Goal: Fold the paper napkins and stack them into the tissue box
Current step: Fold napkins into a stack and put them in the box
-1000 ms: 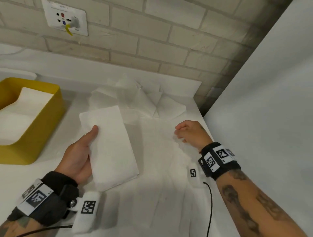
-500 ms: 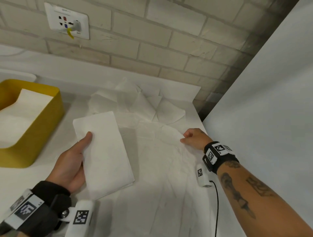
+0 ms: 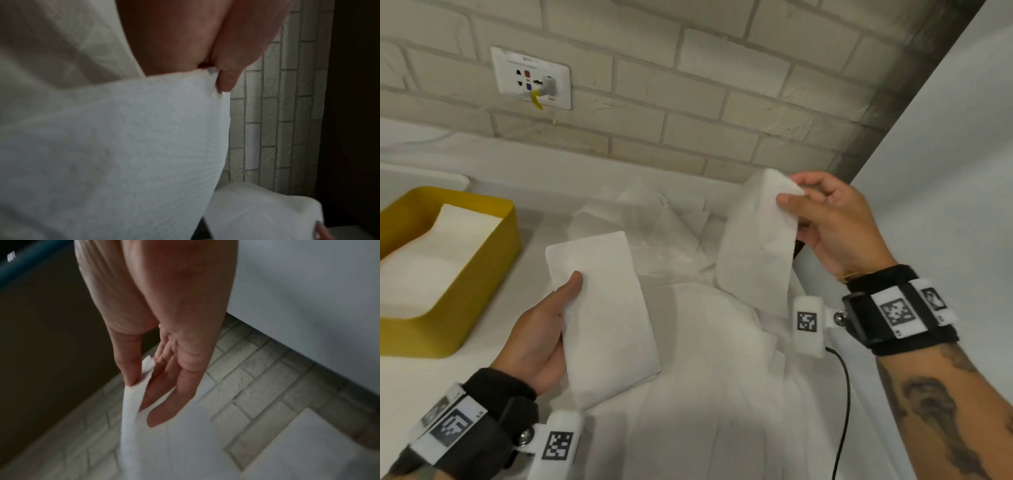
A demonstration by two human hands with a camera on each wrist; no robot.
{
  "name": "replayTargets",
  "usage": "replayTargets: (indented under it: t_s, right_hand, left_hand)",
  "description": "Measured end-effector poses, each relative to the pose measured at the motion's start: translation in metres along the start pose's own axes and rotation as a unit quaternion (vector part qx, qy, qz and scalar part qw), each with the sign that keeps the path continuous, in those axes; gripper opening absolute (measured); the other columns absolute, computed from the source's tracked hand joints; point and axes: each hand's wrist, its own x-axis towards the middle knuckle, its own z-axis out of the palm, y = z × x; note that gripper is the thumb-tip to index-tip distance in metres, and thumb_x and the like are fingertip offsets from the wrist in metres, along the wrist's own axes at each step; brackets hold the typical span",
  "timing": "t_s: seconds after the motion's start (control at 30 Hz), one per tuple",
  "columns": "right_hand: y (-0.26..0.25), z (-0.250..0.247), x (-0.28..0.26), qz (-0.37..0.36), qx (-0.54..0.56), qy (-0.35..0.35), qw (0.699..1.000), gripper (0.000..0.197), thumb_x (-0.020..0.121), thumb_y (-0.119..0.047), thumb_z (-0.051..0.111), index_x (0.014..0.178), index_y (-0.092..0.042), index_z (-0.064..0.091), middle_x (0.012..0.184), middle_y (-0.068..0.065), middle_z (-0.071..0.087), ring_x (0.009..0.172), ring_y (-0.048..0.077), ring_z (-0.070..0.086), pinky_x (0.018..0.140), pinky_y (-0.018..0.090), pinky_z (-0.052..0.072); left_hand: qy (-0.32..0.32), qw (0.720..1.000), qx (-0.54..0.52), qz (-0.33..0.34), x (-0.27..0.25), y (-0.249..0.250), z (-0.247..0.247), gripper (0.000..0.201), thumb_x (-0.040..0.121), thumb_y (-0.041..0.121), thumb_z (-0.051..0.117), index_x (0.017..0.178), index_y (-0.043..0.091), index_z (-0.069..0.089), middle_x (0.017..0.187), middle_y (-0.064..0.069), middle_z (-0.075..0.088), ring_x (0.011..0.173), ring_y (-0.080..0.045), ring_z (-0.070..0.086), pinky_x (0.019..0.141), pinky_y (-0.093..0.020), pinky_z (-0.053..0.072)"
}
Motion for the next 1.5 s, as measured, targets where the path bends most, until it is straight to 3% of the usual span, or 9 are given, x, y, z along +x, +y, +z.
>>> replayTargets:
  t_s: [0.23,0.4,0.6,0.77,0.9,1.03,1.13,1.33,1.5]
  right_hand:
    - [-0.018,0.000,-0.010,0.003,0.110,-0.004,0.994,0.013,0.098,-0.007,0.057,0.095,-0.011,0.069,0.091,0.002,0.077,0.083,0.013,0.072,0.075,0.026,0.060]
    - [0.056,-0.015,-0.020,0.049,-0.160,0.116,0.979,0.009,0.097,-0.013,0.066,0.103,-0.012,0.072,0.088,-0.002,0.075,0.074,0.009,0.069,0.069,0.025,0.054]
    - [0.134,-0.033,-0.059,0.134,-0.287,0.118,0.941,0.015,0.094,-0.029,0.070,0.109,-0.024,0.071,0.115,-0.002,0.069,0.112,0.018,0.063,0.096,0.036,0.053]
    - [0.133,-0.052,-0.080,0.278,-0.231,0.081,0.929,0.053,0.084,-0.046,0.078,0.127,-0.023,0.058,0.117,0.004,0.069,0.096,0.017,0.068,0.078,0.031,0.057]
    - [0.131,-0.063,-0.107,0.398,-0.159,-0.012,0.903,0.063,0.078,-0.025,0.087,0.130,-0.023,0.052,0.117,0.017,0.071,0.088,0.021,0.073,0.071,0.035,0.061]
    - [0.145,-0.066,-0.114,0.390,-0.137,0.009,0.911,0.061,0.076,-0.003,0.085,0.130,-0.009,0.057,0.122,0.025,0.067,0.104,0.033,0.071,0.091,0.047,0.059]
    - [0.139,-0.067,-0.110,0.377,-0.150,0.031,0.913,0.046,0.076,-0.004,0.085,0.118,-0.003,0.066,0.116,0.022,0.072,0.098,0.030,0.071,0.099,0.054,0.054]
    - [0.113,-0.061,-0.096,0.369,-0.209,-0.017,0.906,0.028,0.085,-0.007,0.079,0.112,-0.001,0.071,0.108,0.014,0.076,0.087,0.021,0.073,0.077,0.035,0.062]
    - [0.102,-0.050,-0.089,0.334,-0.256,-0.052,0.906,0.028,0.088,-0.005,0.075,0.115,-0.006,0.069,0.105,0.018,0.074,0.090,0.031,0.074,0.082,0.042,0.063]
  left_hand:
    - [-0.004,1.000,-0.009,0.002,-0.005,0.000,0.000,0.042,0.096,0.037,0.058,0.130,0.014,0.065,0.120,-0.010,0.075,0.114,-0.030,0.069,0.093,-0.046,0.051]
    - [0.005,1.000,-0.011,0.012,-0.007,0.002,-0.007,0.036,0.099,0.037,0.057,0.127,0.016,0.065,0.117,-0.007,0.076,0.110,-0.027,0.071,0.088,-0.044,0.052]
    - [0.020,1.000,0.004,0.018,-0.005,0.000,-0.014,0.038,0.099,0.038,0.057,0.130,0.016,0.064,0.118,-0.004,0.076,0.106,-0.021,0.073,0.088,-0.042,0.052]
    - [0.016,1.000,0.016,0.021,-0.005,-0.005,-0.011,0.034,0.101,0.037,0.056,0.128,0.017,0.064,0.117,-0.001,0.077,0.105,-0.018,0.074,0.089,-0.039,0.052]
    - [0.011,1.000,0.021,0.013,-0.004,-0.009,-0.011,0.036,0.101,0.037,0.056,0.129,0.016,0.064,0.118,-0.002,0.076,0.104,-0.017,0.075,0.089,-0.038,0.052]
    - [0.009,1.000,0.026,0.008,-0.003,-0.011,-0.007,0.032,0.102,0.036,0.056,0.125,0.017,0.065,0.116,-0.002,0.077,0.100,-0.017,0.075,0.086,-0.037,0.052]
    - [0.002,1.000,0.030,0.007,-0.005,-0.012,-0.004,0.031,0.101,0.036,0.056,0.123,0.017,0.066,0.114,-0.002,0.077,0.101,-0.018,0.075,0.087,-0.038,0.052]
    - [0.004,1.000,0.020,0.012,-0.005,-0.009,-0.008,0.033,0.101,0.036,0.057,0.127,0.017,0.065,0.116,-0.003,0.077,0.100,-0.018,0.075,0.087,-0.039,0.052]
    - [0.009,1.000,0.013,0.014,-0.006,-0.009,-0.011,0.034,0.100,0.037,0.058,0.127,0.017,0.065,0.116,-0.003,0.077,0.100,-0.018,0.076,0.086,-0.040,0.053]
